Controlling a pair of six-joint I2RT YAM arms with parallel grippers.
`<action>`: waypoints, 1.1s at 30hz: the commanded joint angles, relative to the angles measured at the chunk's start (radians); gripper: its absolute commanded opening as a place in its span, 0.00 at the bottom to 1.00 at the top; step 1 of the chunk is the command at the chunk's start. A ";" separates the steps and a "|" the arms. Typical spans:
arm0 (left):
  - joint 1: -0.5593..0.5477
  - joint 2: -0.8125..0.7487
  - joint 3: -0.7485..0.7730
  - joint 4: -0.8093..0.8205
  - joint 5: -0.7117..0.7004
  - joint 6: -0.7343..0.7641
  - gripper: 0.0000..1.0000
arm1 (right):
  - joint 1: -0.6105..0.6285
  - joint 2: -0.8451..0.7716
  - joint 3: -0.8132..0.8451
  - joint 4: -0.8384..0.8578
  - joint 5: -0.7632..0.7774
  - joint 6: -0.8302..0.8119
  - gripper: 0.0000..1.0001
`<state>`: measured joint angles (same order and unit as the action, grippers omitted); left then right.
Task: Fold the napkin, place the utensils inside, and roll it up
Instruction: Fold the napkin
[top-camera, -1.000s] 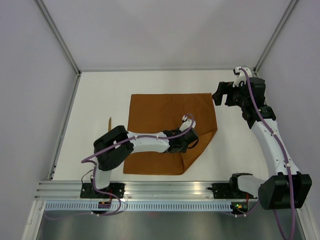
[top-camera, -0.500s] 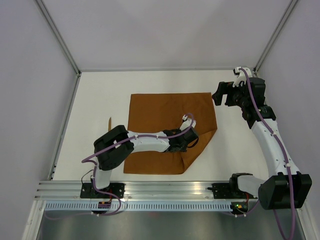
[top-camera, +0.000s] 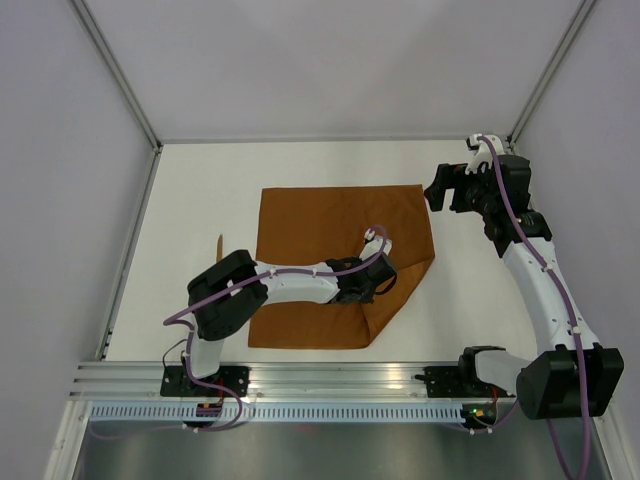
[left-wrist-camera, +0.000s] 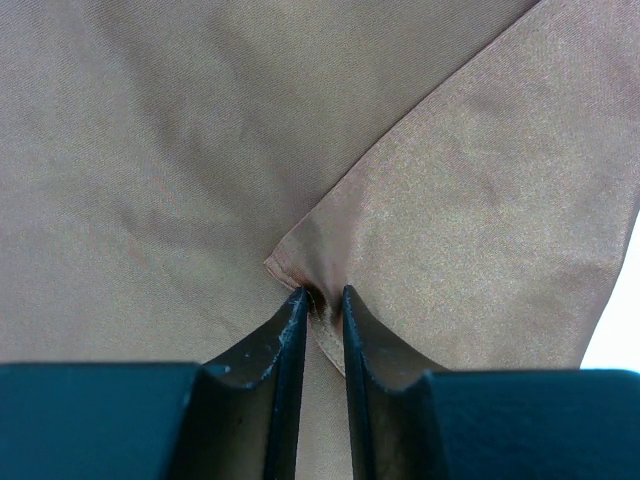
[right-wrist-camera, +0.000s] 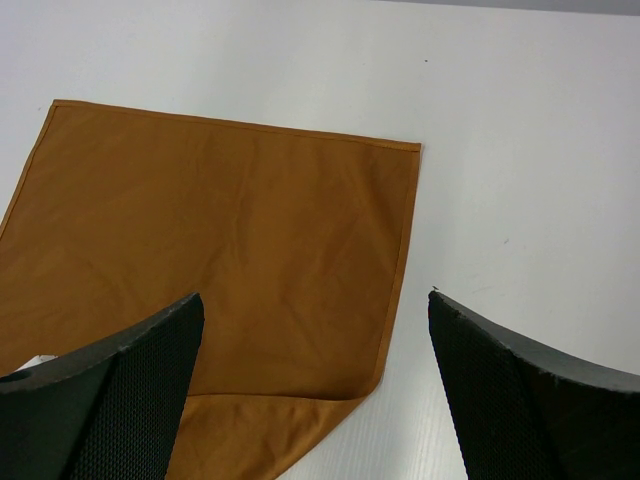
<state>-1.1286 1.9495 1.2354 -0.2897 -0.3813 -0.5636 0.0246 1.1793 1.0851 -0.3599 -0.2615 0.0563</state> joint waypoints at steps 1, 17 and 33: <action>0.003 -0.027 0.016 0.003 0.024 0.016 0.27 | 0.006 -0.020 -0.005 -0.007 0.002 0.004 0.98; 0.000 -0.032 0.015 0.007 0.012 0.022 0.20 | 0.005 -0.020 -0.007 -0.007 0.005 0.004 0.98; -0.019 -0.060 0.021 0.007 -0.011 0.048 0.19 | 0.005 -0.023 -0.008 -0.004 0.005 0.004 0.98</action>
<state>-1.1385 1.9480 1.2354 -0.2897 -0.3855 -0.5518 0.0246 1.1790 1.0847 -0.3599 -0.2615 0.0563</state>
